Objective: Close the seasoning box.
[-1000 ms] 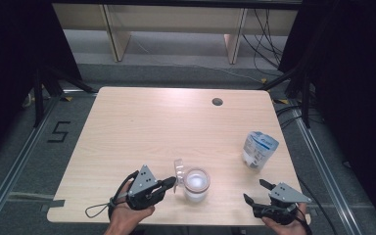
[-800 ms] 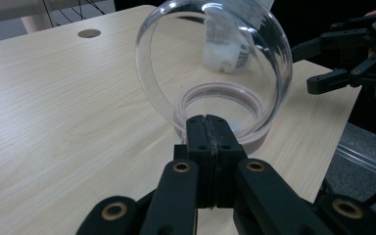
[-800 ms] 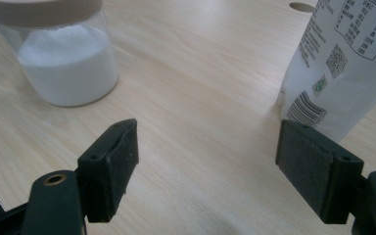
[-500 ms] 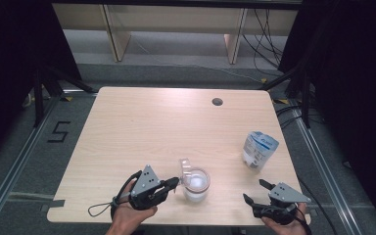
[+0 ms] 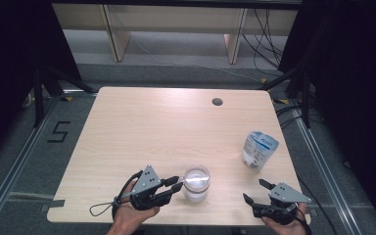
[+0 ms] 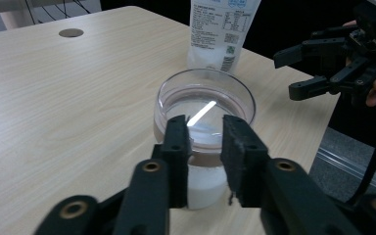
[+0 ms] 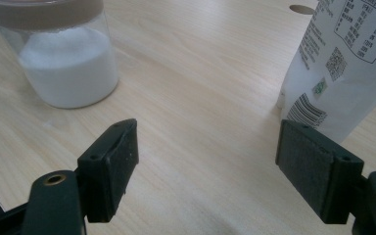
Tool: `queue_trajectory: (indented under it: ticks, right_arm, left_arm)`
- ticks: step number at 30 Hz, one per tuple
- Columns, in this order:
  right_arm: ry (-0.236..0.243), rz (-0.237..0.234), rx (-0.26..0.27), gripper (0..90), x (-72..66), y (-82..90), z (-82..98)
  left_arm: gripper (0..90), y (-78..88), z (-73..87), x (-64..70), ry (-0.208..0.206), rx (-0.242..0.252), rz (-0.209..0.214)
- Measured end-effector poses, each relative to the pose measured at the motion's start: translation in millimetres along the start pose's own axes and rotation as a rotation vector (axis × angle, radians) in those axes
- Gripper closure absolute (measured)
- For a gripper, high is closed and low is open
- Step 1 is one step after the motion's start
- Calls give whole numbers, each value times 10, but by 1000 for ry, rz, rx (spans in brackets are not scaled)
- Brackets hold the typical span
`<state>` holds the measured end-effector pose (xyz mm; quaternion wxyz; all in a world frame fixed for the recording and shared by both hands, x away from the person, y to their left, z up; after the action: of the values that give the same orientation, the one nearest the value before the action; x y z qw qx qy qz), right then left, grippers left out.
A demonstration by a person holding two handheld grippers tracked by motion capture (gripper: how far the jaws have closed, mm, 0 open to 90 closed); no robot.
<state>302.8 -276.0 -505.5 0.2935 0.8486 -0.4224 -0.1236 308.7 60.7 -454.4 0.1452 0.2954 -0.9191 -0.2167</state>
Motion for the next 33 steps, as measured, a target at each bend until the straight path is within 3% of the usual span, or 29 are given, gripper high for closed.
queue_trajectory:
  ticks: [2,4,5,8,9,10,11,12,14,18,19,20,21,24,25,28,29,30,31,32,33]
  right_arm:
    - [15,17,24,244,14,-1,-12]
    - [0,-15,16,242,-11,-2,-12]
    - [1,-16,22,242,-12,-2,-15]
    - [-3,-17,20,237,-17,10,-19]
    - [-16,-10,18,235,-23,21,-16]
    - [-24,-35,28,233,-24,9,-20]
    - [-27,-21,30,230,-18,21,-20]
    - [-59,-24,22,226,-42,33,-16]
    - [-32,-35,46,217,-12,21,-28]
    - [-49,-69,59,195,-22,31,-41]
    - [-41,-57,70,191,-19,35,-47]
    - [-79,-68,57,189,-52,47,-42]
    - [-54,-64,73,187,-38,41,-47]
    - [-80,-81,58,173,-77,55,-23]
    - [-74,-80,51,168,-74,63,-14]
    - [-85,-82,59,160,-72,84,7]
    - [-83,-81,56,158,-69,94,16]
    - [-81,-99,54,158,-77,93,23]
    - [-57,-85,52,158,-63,107,30]
    - [-108,-93,41,158,-102,117,45]
    - [-86,-92,51,158,-88,114,46]
  left_arm:
    - [586,7,21,-1,6,-13,7]
    - [516,4,47,-10,15,-11,4]
    - [482,11,65,0,40,-21,-7]
    - [394,30,115,-29,47,-32,-19]
    - [369,37,131,-38,40,-31,-20]
    - [354,42,154,-33,62,-30,-21]
    - [340,56,173,-39,55,-36,-31]
    - [326,67,193,-49,46,-40,-35]
    - [309,76,233,-54,60,-34,-27]
    - [283,126,309,-70,70,-49,-46]
    - [279,130,328,-74,81,-40,-48]
    - [273,138,345,-72,86,-36,-41]
    - [268,155,363,-77,84,-41,-47]
    - [260,206,405,-78,83,-49,-64]
    - [257,220,415,-90,63,-47,-58]
    - [246,245,457,-79,88,-50,-60]
    - [242,253,472,-89,77,-59,-62]
    - [237,252,490,-90,86,-61,-58]
    - [232,252,509,-91,93,-67,-59]
    - [228,248,523,-92,94,-67,-62]
    - [223,254,539,-91,100,-80,-65]
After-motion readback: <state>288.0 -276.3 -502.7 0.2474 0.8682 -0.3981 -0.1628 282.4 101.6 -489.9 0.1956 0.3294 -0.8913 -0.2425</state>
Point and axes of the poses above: each handheld gripper's, and its own axes: y roughly backward along the jaws, z roughly out of its underside, x roughly to its right, the point moved 4 cm from there along -y, roughly forward along the jaws, and after that the axes turned 6 degrees about -x, right-handed, at the moved point
